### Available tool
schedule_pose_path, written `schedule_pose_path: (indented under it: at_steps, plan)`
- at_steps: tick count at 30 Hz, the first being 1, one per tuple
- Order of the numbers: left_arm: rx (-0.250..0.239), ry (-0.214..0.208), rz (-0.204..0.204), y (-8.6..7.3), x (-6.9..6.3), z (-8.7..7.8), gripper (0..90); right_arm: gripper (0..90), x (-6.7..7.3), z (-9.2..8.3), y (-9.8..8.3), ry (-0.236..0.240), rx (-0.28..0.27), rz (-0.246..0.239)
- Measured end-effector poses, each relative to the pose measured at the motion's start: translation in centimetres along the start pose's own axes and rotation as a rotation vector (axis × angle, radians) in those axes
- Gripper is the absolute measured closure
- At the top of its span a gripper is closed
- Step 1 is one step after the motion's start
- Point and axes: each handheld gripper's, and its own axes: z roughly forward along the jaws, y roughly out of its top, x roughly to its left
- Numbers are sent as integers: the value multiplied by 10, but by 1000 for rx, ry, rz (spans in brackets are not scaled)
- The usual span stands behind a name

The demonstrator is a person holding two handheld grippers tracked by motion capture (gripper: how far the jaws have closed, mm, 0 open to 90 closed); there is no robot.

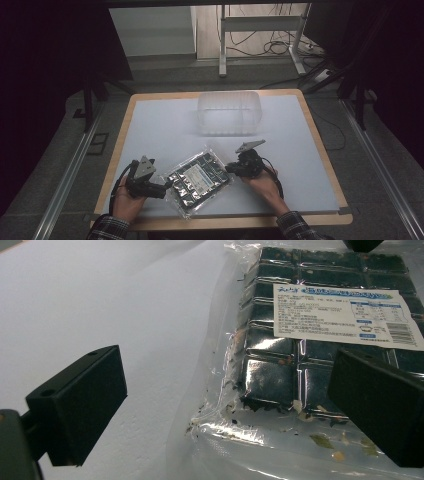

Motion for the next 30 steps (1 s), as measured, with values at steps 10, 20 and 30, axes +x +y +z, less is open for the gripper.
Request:
schedule_pose_path:
  at_steps: [10, 20, 30]
  plan:
    - [1, 3, 6, 0, 1, -1, 23, 891, -3, -6, 3, 27, -13, 80]
    - [0, 6, 2, 0, 2, -2, 23, 891, 0, -23, 11, 67, -72, 94]
    - [-3, -5, -20, -2, 4, -1, 11, 890, 4, -44, 30, 125, -115, 88]
